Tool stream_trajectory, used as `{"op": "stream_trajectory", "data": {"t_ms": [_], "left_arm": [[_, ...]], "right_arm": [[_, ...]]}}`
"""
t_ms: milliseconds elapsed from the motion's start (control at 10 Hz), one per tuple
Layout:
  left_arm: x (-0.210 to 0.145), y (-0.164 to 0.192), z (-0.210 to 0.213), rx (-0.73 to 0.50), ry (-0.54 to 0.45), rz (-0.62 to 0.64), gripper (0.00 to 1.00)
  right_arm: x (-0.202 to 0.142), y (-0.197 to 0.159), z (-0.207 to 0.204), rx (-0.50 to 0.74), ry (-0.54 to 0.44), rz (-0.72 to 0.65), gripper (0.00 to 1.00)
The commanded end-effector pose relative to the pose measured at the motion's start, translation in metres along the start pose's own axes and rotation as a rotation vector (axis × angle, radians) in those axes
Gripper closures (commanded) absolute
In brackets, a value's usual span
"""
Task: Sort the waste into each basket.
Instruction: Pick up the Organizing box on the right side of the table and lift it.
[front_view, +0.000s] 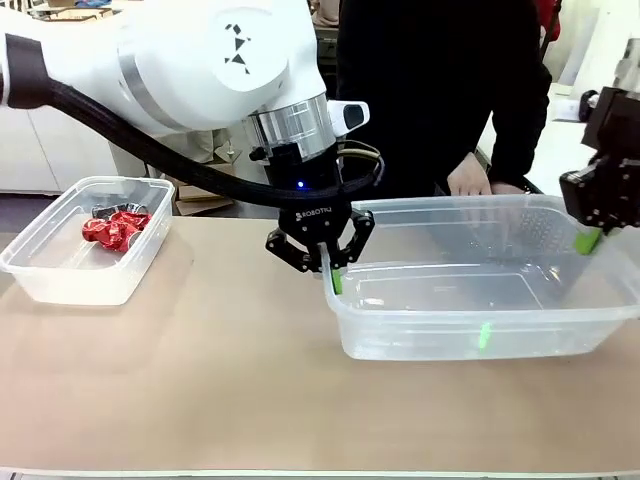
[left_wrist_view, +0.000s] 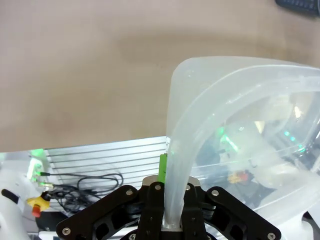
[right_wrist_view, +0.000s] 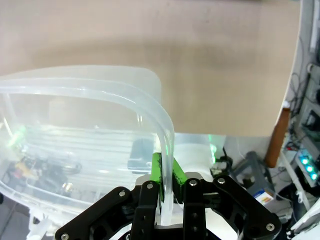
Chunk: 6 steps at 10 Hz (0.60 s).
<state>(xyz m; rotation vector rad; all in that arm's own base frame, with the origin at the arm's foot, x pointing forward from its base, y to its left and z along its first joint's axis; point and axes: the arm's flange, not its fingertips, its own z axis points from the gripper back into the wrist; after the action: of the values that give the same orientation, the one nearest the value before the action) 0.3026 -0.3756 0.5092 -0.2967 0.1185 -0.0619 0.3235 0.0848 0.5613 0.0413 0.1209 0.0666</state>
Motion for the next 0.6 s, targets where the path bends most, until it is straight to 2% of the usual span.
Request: {"op": "stream_trajectory", "data": {"t_ms": [0, 100, 200, 400, 500], "left_arm": [[0.004, 0.020, 0.047, -0.005, -0.082, 0.015, 0.96], [0.009, 0.054, 0.078, 0.022, -0.180, 0.093, 0.96], [0.012, 0.085, 0.097, 0.045, -0.234, 0.131, 0.96], [0.037, 0.137, 0.117, 0.040, -0.237, 0.207, 0.96], [0.056, 0.157, 0.116, 0.057, -0.216, 0.230, 0.96]], "right_arm": [[0.047, 0.045, 0.010, -0.048, -0.033, 0.045, 0.93], [0.078, 0.072, 0.013, -0.030, -0.018, 0.103, 0.93], [0.099, 0.092, 0.019, 0.027, -0.018, 0.150, 0.93], [0.133, 0.122, 0.022, 0.075, 0.018, 0.188, 0.93], [0.142, 0.127, 0.025, 0.139, -0.004, 0.185, 0.93]]}}
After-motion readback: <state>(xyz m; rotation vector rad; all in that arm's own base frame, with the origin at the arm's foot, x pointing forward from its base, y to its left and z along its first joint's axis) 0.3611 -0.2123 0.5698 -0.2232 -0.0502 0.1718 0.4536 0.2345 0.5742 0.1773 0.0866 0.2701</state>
